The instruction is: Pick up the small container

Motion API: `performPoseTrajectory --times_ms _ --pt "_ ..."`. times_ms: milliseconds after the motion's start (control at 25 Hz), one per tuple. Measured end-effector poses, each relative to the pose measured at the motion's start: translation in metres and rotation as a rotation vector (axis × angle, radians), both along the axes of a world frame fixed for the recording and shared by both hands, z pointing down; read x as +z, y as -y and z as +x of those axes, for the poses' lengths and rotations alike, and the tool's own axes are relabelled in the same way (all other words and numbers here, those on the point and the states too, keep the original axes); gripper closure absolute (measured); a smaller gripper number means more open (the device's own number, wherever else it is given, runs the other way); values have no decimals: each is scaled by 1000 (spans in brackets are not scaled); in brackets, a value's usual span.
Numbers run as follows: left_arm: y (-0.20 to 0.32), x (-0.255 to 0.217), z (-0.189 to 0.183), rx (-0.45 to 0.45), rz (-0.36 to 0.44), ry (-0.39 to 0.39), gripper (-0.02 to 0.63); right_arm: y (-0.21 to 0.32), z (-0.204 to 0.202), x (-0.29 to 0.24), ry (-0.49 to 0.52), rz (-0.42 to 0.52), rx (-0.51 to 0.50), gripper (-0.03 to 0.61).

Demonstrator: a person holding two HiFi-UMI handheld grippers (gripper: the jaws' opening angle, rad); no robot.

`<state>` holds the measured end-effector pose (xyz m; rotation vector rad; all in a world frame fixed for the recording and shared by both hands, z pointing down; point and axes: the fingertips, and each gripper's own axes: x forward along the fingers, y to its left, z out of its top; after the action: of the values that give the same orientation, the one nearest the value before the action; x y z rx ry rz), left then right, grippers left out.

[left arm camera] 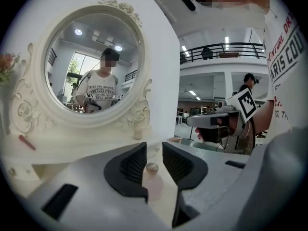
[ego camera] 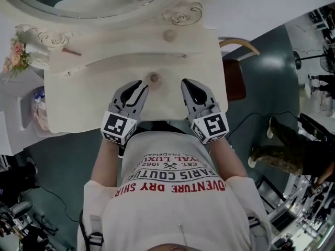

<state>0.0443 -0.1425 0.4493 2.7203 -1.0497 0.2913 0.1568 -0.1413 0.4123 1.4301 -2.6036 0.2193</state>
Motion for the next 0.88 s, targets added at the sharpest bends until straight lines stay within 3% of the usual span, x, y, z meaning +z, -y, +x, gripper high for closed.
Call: performPoseTrajectory --times_ms 120,360,520,880 --pt "10 27 8 -21 -34 25 498 14 6 15 10 -23 -35 580" --pt "28 65 35 2 -23 81 406 44 17 40 35 -46 -63 580" --pt "41 86 41 -16 -21 97 382 61 18 51 33 -44 -83 579" --pt "54 114 52 -5 -22 98 393 84 26 67 19 -55 -86 580"
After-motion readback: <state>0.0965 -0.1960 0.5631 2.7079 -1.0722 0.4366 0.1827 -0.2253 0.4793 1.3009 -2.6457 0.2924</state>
